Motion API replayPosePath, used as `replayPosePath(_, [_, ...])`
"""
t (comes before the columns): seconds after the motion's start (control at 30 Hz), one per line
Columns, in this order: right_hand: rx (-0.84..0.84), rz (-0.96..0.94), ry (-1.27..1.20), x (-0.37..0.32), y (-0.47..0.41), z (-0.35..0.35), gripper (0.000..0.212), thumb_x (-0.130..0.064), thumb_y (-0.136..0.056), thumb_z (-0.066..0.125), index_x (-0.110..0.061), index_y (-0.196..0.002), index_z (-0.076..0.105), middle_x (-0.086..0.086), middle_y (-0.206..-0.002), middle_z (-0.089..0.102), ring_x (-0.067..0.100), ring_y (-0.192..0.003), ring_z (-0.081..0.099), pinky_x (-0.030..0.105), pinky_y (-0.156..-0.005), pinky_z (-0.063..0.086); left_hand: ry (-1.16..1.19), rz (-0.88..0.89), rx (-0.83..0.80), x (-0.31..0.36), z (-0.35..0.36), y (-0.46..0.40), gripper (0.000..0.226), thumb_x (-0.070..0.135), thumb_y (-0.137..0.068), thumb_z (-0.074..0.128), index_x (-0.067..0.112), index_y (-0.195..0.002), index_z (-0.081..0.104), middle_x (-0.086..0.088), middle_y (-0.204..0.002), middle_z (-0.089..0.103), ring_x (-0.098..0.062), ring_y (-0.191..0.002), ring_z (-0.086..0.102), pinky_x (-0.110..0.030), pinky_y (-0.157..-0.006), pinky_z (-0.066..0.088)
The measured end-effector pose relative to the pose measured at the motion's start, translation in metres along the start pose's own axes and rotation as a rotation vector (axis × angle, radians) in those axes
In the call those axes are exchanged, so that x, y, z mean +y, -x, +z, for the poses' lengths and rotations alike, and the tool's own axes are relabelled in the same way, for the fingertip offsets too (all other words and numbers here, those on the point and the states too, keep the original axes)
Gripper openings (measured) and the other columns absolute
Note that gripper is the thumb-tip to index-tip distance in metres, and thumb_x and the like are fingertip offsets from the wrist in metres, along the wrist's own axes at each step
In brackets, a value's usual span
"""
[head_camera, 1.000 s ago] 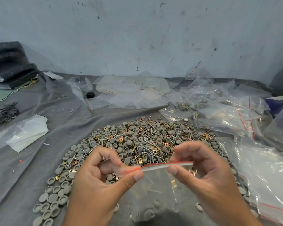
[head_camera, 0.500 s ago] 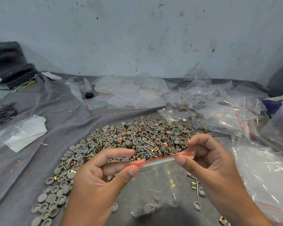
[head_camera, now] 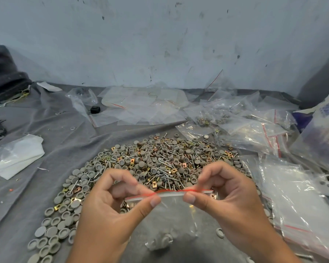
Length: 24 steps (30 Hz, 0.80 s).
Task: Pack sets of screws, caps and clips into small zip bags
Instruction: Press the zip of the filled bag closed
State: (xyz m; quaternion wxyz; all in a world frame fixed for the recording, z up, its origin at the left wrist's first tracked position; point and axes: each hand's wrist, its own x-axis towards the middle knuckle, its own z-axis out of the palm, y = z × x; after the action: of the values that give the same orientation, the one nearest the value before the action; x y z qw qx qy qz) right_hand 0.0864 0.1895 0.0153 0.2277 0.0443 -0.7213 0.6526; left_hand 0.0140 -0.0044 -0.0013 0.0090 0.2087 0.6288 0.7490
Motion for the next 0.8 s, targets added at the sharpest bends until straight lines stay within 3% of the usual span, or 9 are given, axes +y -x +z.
replayPosePath(0.13, [0.007, 0.019, -0.054, 0.000, 0.000, -0.004, 0.037, -0.044, -0.060, 0.094, -0.033, -0.081, 0.065, 0.002, -0.073, 0.071, 0.016, -0.071, 0.070, 0.021, -0.061, 0.054, -0.043, -0.036, -0.008, 0.003, -0.006, -0.002, 0.058, 0.064, -0.034, 0.097, 0.037, -0.071, 0.061, -0.010, -0.070, 0.075, -0.015, -0.065, 0.074, -0.019, -0.056, 0.056])
replayPosePath(0.37, [0.009, 0.002, -0.022, 0.003, -0.003, -0.011, 0.035, -0.048, -0.062, 0.092, -0.033, -0.079, 0.065, 0.002, -0.075, 0.071, 0.012, -0.071, 0.069, 0.019, -0.065, 0.053, -0.109, -0.104, -0.076, 0.013, -0.017, -0.009, 0.068, 0.069, -0.031, 0.094, 0.034, -0.084, 0.071, -0.009, -0.075, 0.078, -0.012, -0.055, 0.069, -0.012, -0.044, 0.045])
replayPosePath(0.57, [-0.085, -0.062, 0.267, 0.004, 0.000, -0.010, 0.025, -0.043, -0.080, 0.079, -0.039, -0.103, 0.071, -0.011, -0.091, 0.072, 0.015, -0.081, 0.069, 0.028, -0.067, 0.057, -0.095, -0.100, -0.116, 0.009, -0.012, -0.006, 0.062, 0.067, -0.040, 0.093, 0.037, -0.089, 0.070, -0.009, -0.081, 0.079, -0.017, -0.066, 0.073, -0.019, -0.052, 0.053])
replayPosePath(0.7, [-0.111, -0.216, 0.453, 0.006, 0.002, -0.005, 0.015, -0.036, -0.084, 0.076, -0.033, -0.099, 0.076, -0.019, -0.090, 0.071, 0.012, -0.084, 0.068, 0.017, -0.070, 0.050, -0.061, -0.095, -0.195, 0.007, -0.013, -0.008, 0.056, 0.066, -0.048, 0.093, 0.038, -0.091, 0.070, -0.009, -0.090, 0.079, -0.018, -0.079, 0.076, -0.018, -0.064, 0.056])
replayPosePath(0.8, [-0.027, -0.238, 0.459, -0.001, 0.000, -0.009, 0.018, -0.036, -0.082, 0.080, -0.034, -0.099, 0.076, -0.023, -0.086, 0.071, 0.006, -0.080, 0.068, 0.011, -0.068, 0.048, -0.020, -0.094, -0.148, 0.004, -0.026, -0.013, 0.054, 0.069, -0.057, 0.088, 0.038, -0.098, 0.070, -0.006, -0.105, 0.078, -0.020, -0.094, 0.076, -0.019, -0.071, 0.057])
